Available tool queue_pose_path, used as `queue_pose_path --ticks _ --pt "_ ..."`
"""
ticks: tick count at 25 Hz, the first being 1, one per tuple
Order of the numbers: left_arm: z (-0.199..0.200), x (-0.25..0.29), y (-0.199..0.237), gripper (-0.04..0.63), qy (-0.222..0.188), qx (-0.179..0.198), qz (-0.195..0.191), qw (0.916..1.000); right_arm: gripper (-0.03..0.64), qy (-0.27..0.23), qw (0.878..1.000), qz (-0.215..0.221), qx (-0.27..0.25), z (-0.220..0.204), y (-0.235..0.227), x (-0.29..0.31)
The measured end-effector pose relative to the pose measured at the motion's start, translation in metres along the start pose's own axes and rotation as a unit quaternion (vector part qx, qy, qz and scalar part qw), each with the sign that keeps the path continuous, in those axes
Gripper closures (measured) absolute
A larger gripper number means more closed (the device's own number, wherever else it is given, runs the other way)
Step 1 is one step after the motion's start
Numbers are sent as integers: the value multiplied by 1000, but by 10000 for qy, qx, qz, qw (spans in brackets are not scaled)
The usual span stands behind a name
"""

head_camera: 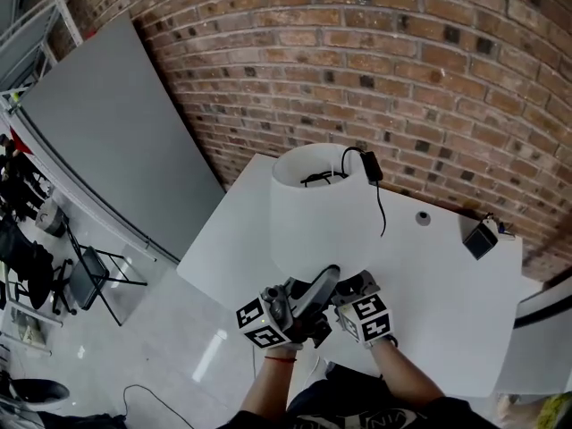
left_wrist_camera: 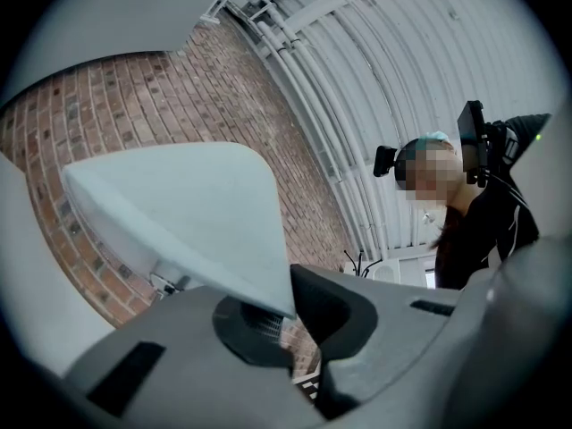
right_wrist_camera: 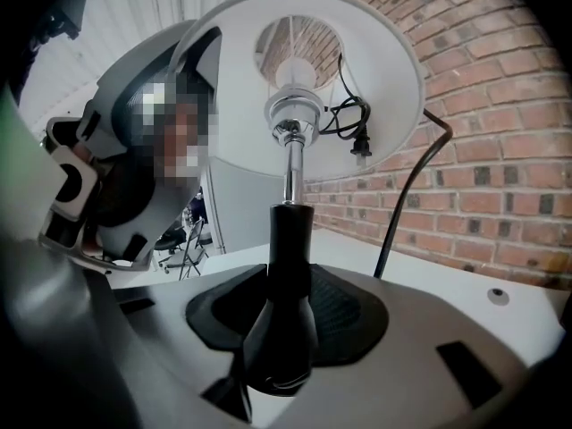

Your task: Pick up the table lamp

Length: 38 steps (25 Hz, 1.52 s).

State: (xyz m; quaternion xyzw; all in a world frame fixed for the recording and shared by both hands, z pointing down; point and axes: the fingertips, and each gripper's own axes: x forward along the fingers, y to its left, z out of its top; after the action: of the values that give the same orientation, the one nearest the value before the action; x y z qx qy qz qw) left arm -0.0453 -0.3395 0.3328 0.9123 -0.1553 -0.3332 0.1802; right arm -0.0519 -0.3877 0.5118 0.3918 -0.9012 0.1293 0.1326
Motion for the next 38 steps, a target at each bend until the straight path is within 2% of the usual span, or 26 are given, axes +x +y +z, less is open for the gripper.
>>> queue_pose_path --ticks 24,38 --pt "65 63 -81 586 39 812 -638 9946 472 -1088 9916 -219 -663 118 6 -54" --pt "101 90 -121 586 -92 1137 -746 9907 471 -1540 9829 -101 -1010 174 18 -83"
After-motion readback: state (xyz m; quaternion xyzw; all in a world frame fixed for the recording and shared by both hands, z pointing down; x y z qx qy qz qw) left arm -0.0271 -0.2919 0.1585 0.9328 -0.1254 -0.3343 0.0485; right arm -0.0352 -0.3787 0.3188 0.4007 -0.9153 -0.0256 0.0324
